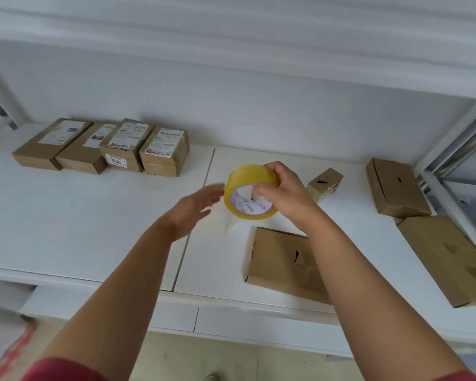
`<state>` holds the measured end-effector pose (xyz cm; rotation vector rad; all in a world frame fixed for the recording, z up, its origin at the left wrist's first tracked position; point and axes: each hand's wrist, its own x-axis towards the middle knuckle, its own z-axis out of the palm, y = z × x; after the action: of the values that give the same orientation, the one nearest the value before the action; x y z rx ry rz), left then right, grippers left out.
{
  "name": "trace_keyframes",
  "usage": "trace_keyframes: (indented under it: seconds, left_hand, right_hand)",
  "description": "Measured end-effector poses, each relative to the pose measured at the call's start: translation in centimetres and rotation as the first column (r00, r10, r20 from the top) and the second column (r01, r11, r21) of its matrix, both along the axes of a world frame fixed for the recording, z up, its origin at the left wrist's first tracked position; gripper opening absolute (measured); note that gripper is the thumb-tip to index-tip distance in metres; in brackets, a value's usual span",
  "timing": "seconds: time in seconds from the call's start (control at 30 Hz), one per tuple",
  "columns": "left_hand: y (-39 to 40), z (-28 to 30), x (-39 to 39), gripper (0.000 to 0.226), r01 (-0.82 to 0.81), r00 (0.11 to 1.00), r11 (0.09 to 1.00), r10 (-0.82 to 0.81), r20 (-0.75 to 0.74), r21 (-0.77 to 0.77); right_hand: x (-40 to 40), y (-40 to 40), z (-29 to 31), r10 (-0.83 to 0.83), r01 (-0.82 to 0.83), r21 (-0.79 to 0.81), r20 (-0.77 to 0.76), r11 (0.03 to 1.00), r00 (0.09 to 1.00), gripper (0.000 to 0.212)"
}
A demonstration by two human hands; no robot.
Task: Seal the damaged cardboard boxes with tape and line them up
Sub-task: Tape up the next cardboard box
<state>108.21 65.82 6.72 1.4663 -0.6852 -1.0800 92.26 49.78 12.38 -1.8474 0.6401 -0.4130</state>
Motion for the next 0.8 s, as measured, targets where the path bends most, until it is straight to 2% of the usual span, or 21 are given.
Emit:
trace_keyframes:
  seconds: [0.07,0.13,0.2,0.37,0.47,0.53,0.63,0.7,0.8]
  left_hand:
    - [-0.6,-2.1,-0.3,0.035,0.048,0.983,0.985,-0.076,0.167,0.167]
    - [-1.5,-3.7,-0.5,0.039,0.095,0.953,0.961,-0.163,0.255,0.259]
    - [-2.6,-4.5,-0.2,0.044,0.108,0.954,0.958,-0.175,0.244,0.268]
    - [-4.3,-5.1,0.0,0.037,0.141,0.936,0.933,-0.234,0.262,0.332]
    - [-4.9,-5.0,0.0,0.02,0.164,0.888,0.893,-0.319,0.332,0.419]
    - [-4.8,-4.5,0.1,0.021,0.135,0.855,0.868,-0.346,0.386,0.478]
    - [-4.7,-4.2,0.4,0.012,0.063,0.853,0.905,-0.268,0.449,0.42]
    - [-4.4,-4.2,0.9,0.018,0.064,0.896,0.944,-0.198,0.398,0.324]
    - [-3.9,-3.8,1.4,0.021,0.054,0.903,0.959,-0.166,0.395,0.28]
  right_hand:
    - [0.1,-0.3,-0.1,-0.025,0.024,0.032,0.019,0.999,1.0,0.035]
    - [0.1,-0.6,-0.2,-0.037,0.035,0.058,0.038,0.998,0.999,0.035]
    - [0.0,-0.8,-0.3,-0.054,0.049,0.079,0.062,0.996,0.997,0.034]
    - [-0.3,-1.0,-0.5,-0.071,0.058,0.122,0.105,0.991,0.992,0.032]
    - [-0.4,-1.2,-0.5,-0.06,0.046,0.118,0.116,0.992,0.991,0.031]
    - [-0.5,-1.3,-0.4,-0.06,0.045,0.115,0.128,0.992,0.99,0.03]
    - [-0.8,-1.5,-0.2,-0.062,0.042,0.125,0.161,0.991,0.985,0.033]
    - [-1.0,-1.7,0.0,-0.069,0.039,0.154,0.195,0.987,0.978,0.035]
    - [-1.3,-2.2,-0.2,-0.067,0.024,0.186,0.228,0.982,0.971,0.034]
